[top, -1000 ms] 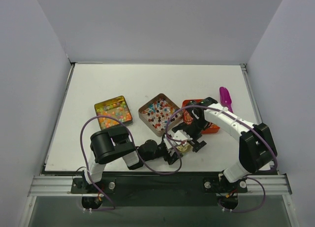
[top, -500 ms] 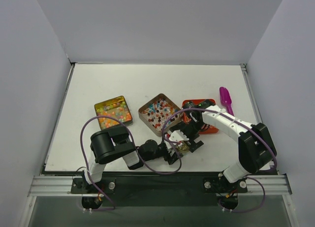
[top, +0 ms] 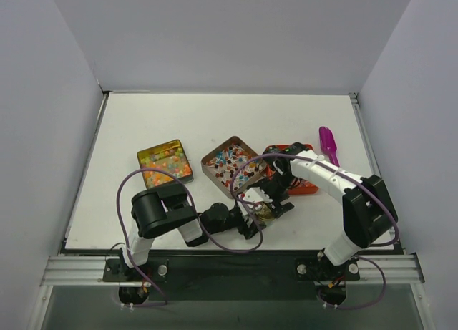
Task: Pack the candies
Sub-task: Screw the bottle lid onto the packing bottle.
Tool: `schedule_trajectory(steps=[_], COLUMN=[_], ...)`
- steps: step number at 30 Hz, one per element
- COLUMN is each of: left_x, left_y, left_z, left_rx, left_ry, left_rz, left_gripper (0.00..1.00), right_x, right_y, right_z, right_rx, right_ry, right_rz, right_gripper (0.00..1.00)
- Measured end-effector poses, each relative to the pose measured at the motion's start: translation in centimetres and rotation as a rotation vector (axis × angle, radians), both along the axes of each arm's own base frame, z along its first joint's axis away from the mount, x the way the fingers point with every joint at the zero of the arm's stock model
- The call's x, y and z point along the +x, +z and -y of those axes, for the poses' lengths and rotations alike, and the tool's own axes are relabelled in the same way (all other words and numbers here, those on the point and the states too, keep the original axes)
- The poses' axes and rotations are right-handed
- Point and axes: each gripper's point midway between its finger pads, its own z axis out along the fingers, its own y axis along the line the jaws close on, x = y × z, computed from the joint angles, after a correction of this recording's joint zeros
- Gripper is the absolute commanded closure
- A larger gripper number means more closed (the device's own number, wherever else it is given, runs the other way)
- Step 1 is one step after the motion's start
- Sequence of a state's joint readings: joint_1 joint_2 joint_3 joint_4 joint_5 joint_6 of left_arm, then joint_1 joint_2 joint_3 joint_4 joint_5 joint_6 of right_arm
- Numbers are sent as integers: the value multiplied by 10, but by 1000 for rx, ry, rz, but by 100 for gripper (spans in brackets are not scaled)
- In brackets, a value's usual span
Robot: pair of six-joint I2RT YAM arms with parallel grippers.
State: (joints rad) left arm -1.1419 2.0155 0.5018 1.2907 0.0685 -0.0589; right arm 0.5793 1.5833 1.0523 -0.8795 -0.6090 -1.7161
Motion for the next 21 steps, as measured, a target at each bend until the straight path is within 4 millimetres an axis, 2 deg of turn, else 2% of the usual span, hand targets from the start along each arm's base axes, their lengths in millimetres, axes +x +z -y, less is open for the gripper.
schedule_trajectory(steps=[12, 21], left_x=[-1, -3], left_y=[3, 5], left_z=[-2, -4], left_rx=[-42, -63], left_ry=[21, 41], left_rz=[-71, -118], left_gripper=[100, 100], right_x=[-3, -9], right_y=[-1, -1], right_z=[-5, -12], right_rx=[-56, -108], right_ry=[-155, -291], right_rz=[-17, 2], right_gripper=[56, 57])
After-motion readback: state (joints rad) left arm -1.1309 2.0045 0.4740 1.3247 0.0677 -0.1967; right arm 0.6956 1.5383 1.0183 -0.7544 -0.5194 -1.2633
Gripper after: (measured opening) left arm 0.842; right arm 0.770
